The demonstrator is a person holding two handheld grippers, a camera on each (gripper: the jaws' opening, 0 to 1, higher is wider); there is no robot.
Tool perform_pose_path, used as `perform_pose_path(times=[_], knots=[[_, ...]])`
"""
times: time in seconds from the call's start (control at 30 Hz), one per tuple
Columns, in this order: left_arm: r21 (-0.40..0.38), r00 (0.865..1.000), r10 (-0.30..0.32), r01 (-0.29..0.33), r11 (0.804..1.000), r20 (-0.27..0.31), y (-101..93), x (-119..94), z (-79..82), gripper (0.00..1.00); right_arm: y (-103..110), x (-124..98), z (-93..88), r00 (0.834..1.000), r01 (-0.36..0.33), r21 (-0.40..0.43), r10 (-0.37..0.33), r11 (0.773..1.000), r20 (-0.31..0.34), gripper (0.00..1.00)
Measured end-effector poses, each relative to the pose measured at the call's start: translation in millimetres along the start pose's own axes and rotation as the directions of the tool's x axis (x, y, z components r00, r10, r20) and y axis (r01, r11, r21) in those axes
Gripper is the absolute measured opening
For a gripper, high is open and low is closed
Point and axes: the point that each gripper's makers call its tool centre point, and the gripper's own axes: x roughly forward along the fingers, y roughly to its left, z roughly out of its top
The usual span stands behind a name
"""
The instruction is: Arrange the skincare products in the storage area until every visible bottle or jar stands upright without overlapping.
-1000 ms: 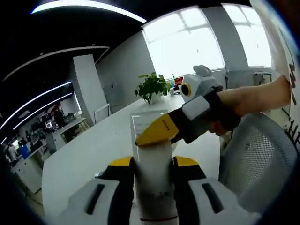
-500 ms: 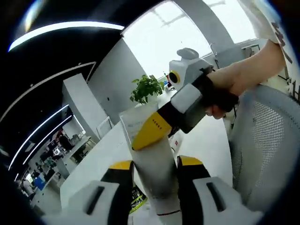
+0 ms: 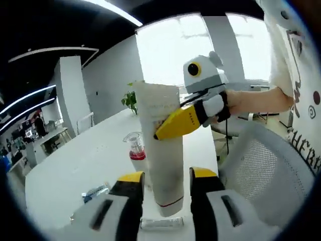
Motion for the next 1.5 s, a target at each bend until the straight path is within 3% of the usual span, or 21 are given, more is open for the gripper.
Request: perform_pose_path(times=[0.1, 0.3, 0.53, 0.77, 0.97, 1.07, 1.3, 1.33, 1.5], knots=[[-0.055, 1.0, 0.005, -0.005, 0.998, -0.001, -3.8, -2, -3.5, 0.37, 3, 0, -3.4, 0.998, -0.052, -0.073, 0.049, 0.996, -0.046, 0.1], [-0.102, 0.996, -0.082, 0.083, 0.991, 0.02, -10.6, 7, -1.7, 0.33, 13, 0, -6.0, 0.984, -0.161, -0.132, 0.148, 0.978, -0.101, 0.1], [-0.1, 0.991, -0.136, 0.135, 0.986, -0.008, -19.6, 13, -10.4, 0.31, 19, 1, -25.7, 0.946, -0.277, -0.187, 0.234, 0.943, -0.223, 0.11], [-0.049, 0.993, -0.109, 0.107, 0.993, -0.035, -20.1, 23, -17.9, 0.26, 9, 6, -34.7, 0.94, -0.275, -0.191, 0.222, 0.942, -0.258, 0.11], [-0.074, 0.993, -0.109, 0.106, 0.992, -0.05, -21.8, 26, -20.9, 0.25, 7, 6, -38.3, 0.938, -0.282, -0.168, 0.235, 0.945, -0.254, 0.12], [-0.085, 0.993, -0.11, 0.105, 0.991, -0.053, -19.4, 26, -24.1, 0.25, 7, 7, -40.8, 0.928, -0.28, -0.157, 0.225, 0.947, -0.296, 0.13], [-0.08, 0.994, -0.097, 0.092, 0.993, -0.059, -14.9, 32, -30.3, 0.24, 5, 7, -49.0, 0.874, -0.32, -0.219, 0.198, 0.922, -0.444, 0.14], [-0.071, 0.994, -0.088, 0.083, 0.994, -0.065, -13.5, 34, -32.2, 0.24, 2, 7, -52.2, 0.856, -0.332, -0.23, 0.19, 0.915, -0.481, 0.14], [-0.052, 0.994, -0.074, 0.07, 0.996, -0.086, -11.9, 37, -36.7, 0.24, 2, 8, -56.0, 0.822, -0.358, -0.252, 0.175, 0.899, -0.542, 0.13]])
